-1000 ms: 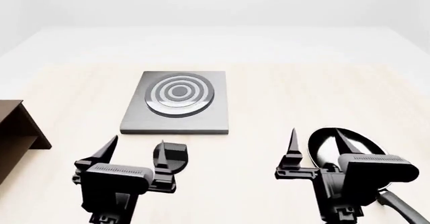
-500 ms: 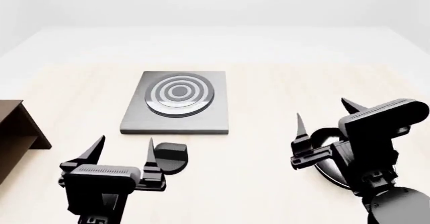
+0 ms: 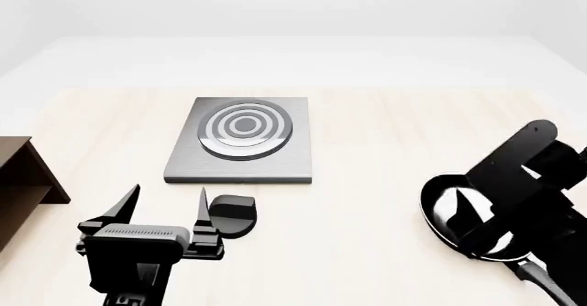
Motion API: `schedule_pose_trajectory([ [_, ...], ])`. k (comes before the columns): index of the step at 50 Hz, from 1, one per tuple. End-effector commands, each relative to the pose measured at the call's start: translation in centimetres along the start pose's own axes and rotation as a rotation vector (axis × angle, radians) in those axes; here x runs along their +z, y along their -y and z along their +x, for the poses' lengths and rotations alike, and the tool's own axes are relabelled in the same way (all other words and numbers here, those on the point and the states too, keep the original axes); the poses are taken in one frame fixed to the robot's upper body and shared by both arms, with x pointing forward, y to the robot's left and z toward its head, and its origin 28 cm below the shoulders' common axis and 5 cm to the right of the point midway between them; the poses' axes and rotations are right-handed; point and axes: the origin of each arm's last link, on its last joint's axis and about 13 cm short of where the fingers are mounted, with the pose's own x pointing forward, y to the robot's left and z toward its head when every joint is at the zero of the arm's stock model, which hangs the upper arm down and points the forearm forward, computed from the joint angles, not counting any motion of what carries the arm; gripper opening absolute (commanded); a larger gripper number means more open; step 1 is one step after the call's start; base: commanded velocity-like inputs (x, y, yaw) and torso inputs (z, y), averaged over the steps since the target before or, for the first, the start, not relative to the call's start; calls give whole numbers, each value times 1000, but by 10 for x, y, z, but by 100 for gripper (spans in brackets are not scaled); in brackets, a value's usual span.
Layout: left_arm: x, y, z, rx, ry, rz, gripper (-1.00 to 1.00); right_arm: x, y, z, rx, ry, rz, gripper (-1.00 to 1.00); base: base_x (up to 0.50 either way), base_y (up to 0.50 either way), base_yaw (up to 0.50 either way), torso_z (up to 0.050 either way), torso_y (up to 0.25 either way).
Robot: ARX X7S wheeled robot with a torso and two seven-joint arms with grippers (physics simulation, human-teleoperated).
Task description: Turn on the stove and put the frying pan on it.
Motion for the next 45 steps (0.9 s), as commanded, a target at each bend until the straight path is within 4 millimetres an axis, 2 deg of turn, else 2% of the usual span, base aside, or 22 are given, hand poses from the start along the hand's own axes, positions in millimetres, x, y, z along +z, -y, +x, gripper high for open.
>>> schedule_pose_trajectory([
  [1,-1,-1,0,6,-4,6,100,-27,18,-2,21,-229,-133,100,0,0,0,0,0],
  [7,-3,0,0,6,-9,10,100,-43,13,-6,72,-300,-136,100,0,0,0,0,0],
  [22,-5,0,1,6,-15,16,100,-65,1,-13,199,-377,-108,100,0,0,0,0,0],
  [34,-5,0,1,7,-16,17,100,-81,-1,-9,177,-427,-118,100,0,0,0,0,0],
  [45,-6,1,1,5,-18,22,100,-99,-11,-6,193,-472,-109,100,0,0,0,0,0],
])
